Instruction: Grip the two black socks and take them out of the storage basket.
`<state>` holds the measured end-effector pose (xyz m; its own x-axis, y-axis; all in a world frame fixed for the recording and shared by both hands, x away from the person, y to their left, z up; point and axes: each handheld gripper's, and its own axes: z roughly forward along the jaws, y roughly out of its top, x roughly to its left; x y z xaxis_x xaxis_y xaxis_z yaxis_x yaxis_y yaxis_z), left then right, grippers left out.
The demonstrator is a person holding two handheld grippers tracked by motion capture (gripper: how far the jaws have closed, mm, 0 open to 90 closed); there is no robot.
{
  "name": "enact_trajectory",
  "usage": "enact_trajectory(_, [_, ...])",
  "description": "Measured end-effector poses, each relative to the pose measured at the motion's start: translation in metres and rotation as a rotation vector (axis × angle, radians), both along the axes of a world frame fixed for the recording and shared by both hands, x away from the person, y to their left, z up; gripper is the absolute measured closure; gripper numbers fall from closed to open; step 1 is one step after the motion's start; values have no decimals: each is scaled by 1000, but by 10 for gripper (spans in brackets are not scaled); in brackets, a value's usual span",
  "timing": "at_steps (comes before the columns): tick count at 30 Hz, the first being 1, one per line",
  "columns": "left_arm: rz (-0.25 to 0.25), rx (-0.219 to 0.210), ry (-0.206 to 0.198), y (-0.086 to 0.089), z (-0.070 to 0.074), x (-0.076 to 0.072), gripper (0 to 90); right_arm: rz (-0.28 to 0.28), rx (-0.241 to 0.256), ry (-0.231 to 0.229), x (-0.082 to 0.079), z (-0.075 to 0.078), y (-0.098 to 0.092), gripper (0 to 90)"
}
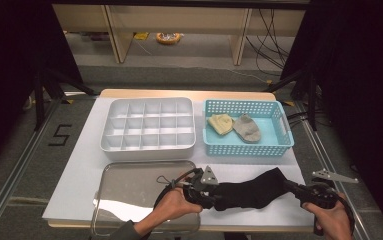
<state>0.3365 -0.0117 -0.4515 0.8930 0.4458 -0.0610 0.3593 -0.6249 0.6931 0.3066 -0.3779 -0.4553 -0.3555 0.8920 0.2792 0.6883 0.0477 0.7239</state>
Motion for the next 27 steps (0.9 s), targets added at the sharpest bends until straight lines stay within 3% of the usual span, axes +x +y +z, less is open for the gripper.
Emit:
enact_trajectory(1, [47, -32, 12, 2, -1, 1, 607, -6, -15, 3, 1, -1, -1, 837])
enact_trajectory(2, [73, -36, 33, 4, -1, 2, 590, -16, 17, 13, 0, -3, 1, 836])
enact_trajectory(3, [79, -40, 44, 6, -3, 4, 590, -25, -2, 42, -1, -1, 1, 835])
enact_trajectory(4, [85, -36, 46, 6, -5, 4, 584, 7, -21, 6, 2, -5, -1, 835])
enact_trajectory(5, [87, -30, 47, 7, -6, 4, 574, -10, -7, 18, 1, -5, 0, 834])
enact_trajectory(7, [89, -28, 81, 7, -10, 2, 555, -30, -31, 28, 0, -6, -1, 833])
enact_trajectory(8, [80, -35, 107, 7, -10, 2, 551, -12, -48, 6, 2, -7, -3, 832])
enact_trajectory(10, [94, -69, 151, 5, -12, -1, 551, -7, -13, 13, 1, -6, -3, 831])
enact_trajectory(11, [84, -65, 166, 4, -11, -2, 551, -29, -25, 26, -1, -4, -3, 831])
enact_trajectory(12, [94, -79, 186, 3, -12, -4, 543, -24, -53, 6, 0, -5, -5, 831])
enact_trajectory(13, [98, -73, 194, 1, -12, -5, 534, -34, -12, 27, -1, -5, -3, 830])
enact_trajectory(17, [119, -62, 206, -8, -17, -3, 511, -17, -36, 11, 0, -5, -7, 828])
enact_trajectory(18, [121, -51, 195, -11, -18, -2, 518, -15, -31, 10, 0, -6, -6, 827])
enact_trajectory(19, [104, -19, 177, -12, -19, -1, 529, -25, -68, 15, -1, -5, -6, 826])
enact_trajectory(20, [110, -21, 166, -15, -21, -1, 550, -34, -25, 36, -2, -5, -3, 825])
enact_trajectory(21, [110, -22, 155, -18, -22, -1, 588, -42, -38, 32, -1, -5, -3, 825])
enact_trajectory(22, [87, -2, 141, -18, -23, -2, 635, -34, -17, 22, -1, -6, -3, 824])
enact_trajectory(23, [84, 3, 133, -19, -23, -3, 690, -14, -56, 14, 0, -5, -7, 824])
enact_trajectory(25, [69, 4, 105, -18, -21, -3, 775, -7, -23, 1, 0, -5, -6, 827])
enact_trajectory(27, [61, -5, 90, -14, -16, -1, 811, -15, -22, 3, 0, -5, -5, 833])
